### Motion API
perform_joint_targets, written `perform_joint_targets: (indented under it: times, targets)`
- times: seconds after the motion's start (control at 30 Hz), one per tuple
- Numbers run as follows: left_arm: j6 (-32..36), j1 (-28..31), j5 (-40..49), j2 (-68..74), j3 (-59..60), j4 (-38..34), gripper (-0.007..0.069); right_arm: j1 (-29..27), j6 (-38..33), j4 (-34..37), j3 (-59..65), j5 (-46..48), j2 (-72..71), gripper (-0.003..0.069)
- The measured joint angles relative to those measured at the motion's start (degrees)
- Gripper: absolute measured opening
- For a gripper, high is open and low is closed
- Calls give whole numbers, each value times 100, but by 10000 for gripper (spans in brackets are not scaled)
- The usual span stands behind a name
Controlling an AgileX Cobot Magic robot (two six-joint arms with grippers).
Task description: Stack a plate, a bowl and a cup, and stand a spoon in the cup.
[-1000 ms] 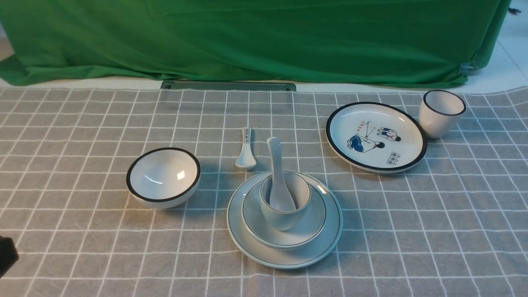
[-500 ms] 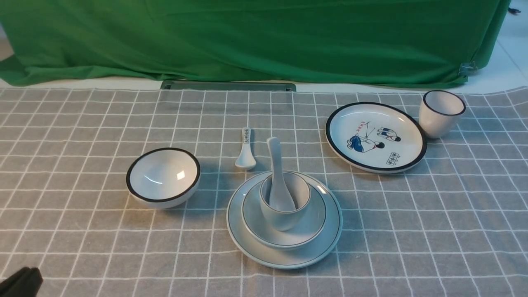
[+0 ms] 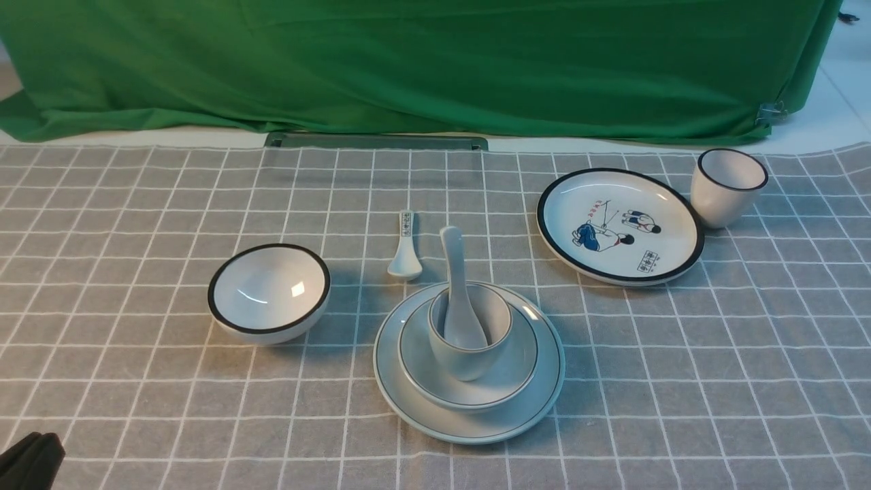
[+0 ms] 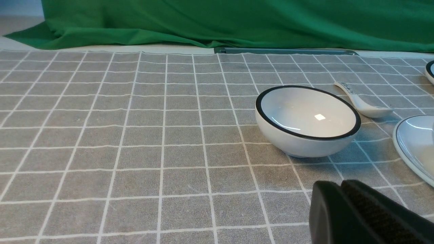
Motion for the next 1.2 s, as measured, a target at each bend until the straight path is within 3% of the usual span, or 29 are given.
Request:
perform_joint_targets:
  times: [0.4,0.57,0.87,1.2]
  targets:
    - [-6,0,-5,0,5,11,17,0,0,0,0,0,0,235]
    - [-6,0,-5,0,5,17,17,-91,-354,-4,42,73,0,236]
    - [-6,0,-5,0,5,17,17,-2041,-1184,-4,1523,131,12,237]
    - [-6,0,-17,0,5,19,17,-3048,-1299,-6,2275,428,17,237]
